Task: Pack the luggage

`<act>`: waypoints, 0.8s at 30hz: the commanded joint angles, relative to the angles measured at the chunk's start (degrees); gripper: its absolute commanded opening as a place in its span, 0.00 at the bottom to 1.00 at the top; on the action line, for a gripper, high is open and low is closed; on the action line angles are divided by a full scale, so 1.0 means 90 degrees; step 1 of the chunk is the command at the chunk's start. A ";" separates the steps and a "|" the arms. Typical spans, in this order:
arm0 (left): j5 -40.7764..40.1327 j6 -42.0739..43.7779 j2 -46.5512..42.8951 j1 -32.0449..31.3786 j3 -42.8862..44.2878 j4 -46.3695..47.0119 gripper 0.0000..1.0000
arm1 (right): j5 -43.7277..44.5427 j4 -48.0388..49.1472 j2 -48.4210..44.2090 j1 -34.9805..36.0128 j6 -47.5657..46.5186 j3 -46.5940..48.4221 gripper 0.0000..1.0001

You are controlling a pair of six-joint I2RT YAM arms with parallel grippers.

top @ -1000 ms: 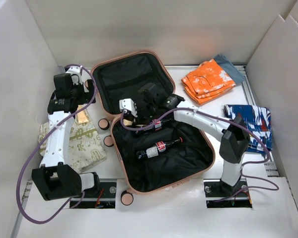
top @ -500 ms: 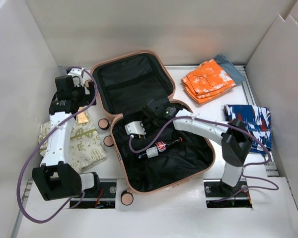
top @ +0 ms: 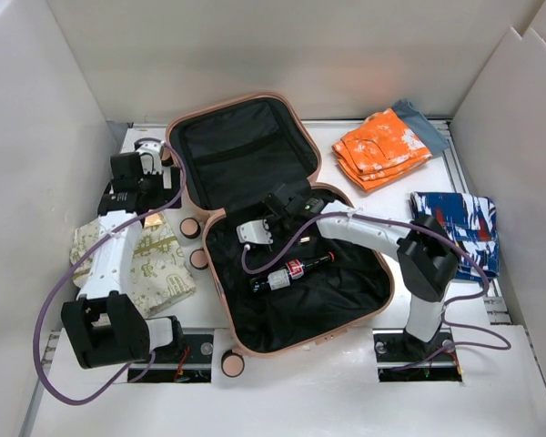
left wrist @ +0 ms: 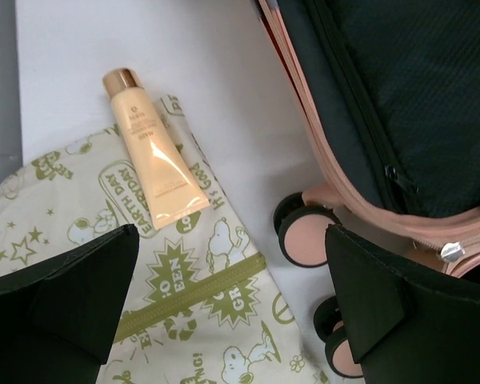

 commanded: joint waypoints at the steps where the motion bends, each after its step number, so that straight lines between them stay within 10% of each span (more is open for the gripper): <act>1: 0.0162 0.0271 -0.0089 -0.0007 -0.0175 0.0086 1.00 | 0.0181 0.0429 -0.0059 -0.0059 0.0256 0.0105 0.57; 18: -0.0960 -0.1233 0.2760 0.1057 0.1083 0.0183 1.00 | 0.0708 0.0879 -0.1728 -0.0059 0.1789 -0.0060 0.63; 24: -0.0972 -0.1097 0.3748 0.0990 0.1982 0.0038 0.76 | 0.0826 0.1103 -0.2128 -0.0127 0.1926 -0.0597 0.63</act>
